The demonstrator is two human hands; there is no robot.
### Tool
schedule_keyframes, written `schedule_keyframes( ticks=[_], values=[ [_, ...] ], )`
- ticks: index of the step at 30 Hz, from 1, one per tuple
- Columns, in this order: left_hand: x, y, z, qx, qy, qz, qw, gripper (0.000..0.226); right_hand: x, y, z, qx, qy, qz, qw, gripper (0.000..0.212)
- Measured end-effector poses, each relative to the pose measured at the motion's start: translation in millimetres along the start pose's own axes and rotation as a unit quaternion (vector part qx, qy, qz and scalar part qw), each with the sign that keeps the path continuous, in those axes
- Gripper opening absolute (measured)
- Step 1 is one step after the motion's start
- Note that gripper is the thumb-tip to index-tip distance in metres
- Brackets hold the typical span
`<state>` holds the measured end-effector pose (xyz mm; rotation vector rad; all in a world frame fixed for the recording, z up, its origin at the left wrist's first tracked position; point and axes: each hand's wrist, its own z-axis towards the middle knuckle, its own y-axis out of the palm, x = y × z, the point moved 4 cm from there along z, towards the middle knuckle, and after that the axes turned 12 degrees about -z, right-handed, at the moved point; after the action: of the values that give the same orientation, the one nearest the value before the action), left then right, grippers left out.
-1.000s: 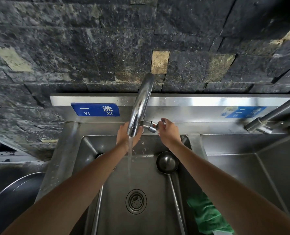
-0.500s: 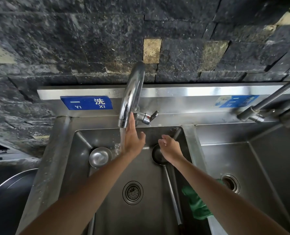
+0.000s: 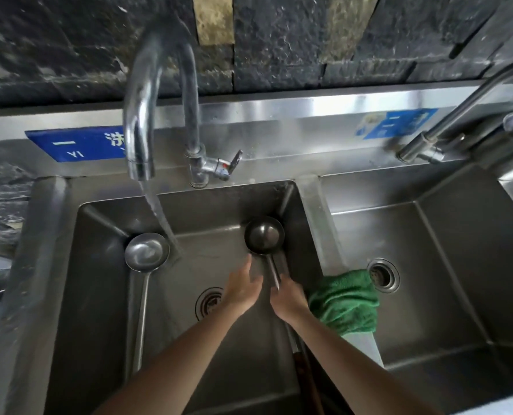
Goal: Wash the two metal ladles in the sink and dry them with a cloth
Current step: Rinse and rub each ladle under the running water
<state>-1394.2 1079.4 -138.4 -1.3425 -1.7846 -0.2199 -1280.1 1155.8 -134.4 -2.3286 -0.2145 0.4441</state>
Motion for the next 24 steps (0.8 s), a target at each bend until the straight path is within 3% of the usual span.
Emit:
schedule_keyframes(
  ticks=[3, 10, 17, 24],
  values=[
    [-11, 20, -3, -0.013, -0.035, 0.023, 0.999, 0.035, 14, 21, -1, -0.021, 0.029, 0.030, 0.999, 0.047],
    [-28, 63, -17, -0.100, -0.117, -0.112, 0.982, 0.031, 39, 60, 9, -0.058, 0.094, 0.123, 0.986, 0.047],
    [-32, 58, -24, -0.107, -0.165, -0.230, 0.953, 0.024, 33, 52, -13, -0.001, 0.074, 0.099, 0.992, 0.033],
    [-41, 11, -38, -0.071, -0.202, -0.395, 0.894, 0.023, 2, 45, -41, -0.012, -0.019, 0.103, 0.994, 0.032]
  ],
)
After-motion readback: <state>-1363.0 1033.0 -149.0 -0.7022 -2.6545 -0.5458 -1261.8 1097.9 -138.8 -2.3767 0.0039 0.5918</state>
